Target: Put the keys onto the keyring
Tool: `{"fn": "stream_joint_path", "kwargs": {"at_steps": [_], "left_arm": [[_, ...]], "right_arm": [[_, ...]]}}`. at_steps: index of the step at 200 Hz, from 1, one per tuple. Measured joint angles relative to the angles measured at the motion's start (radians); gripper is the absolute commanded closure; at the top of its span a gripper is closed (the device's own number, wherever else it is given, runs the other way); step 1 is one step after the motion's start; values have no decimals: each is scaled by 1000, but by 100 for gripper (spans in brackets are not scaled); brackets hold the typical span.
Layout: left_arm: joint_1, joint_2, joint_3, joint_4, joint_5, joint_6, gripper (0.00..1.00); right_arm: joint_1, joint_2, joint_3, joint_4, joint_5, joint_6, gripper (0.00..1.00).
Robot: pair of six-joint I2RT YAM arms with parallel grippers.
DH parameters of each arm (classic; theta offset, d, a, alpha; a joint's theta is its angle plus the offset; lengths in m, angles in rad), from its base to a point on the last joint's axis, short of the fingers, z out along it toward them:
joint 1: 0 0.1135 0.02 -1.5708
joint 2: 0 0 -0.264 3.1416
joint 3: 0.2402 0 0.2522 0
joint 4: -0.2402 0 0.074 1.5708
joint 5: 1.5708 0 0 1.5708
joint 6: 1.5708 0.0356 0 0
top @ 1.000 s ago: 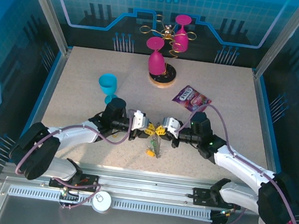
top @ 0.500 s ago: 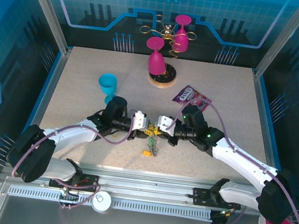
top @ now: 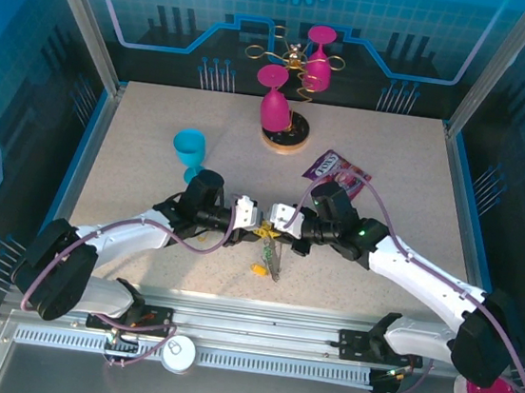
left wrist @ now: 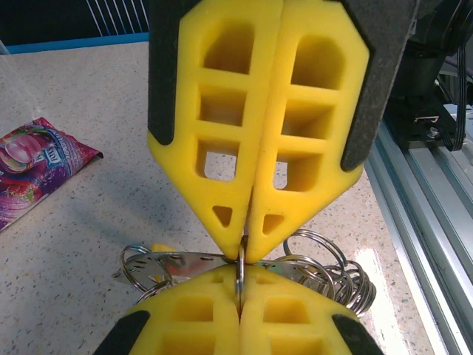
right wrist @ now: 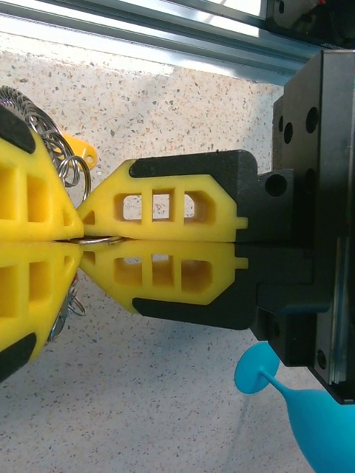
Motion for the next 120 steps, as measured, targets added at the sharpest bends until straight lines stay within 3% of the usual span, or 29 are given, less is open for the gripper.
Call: {"fn": "stream_joint_path", "kwargs": {"at_steps": [23, 120], "left_arm": [[0, 0, 0, 12, 2, -2, 100], [-5, 0, -1, 66, 19, -5, 100]], "right_arm": [[-8, -38, -56, 63, -5, 11, 75], [-53, -87, -152, 202, -69, 53, 81]]}}
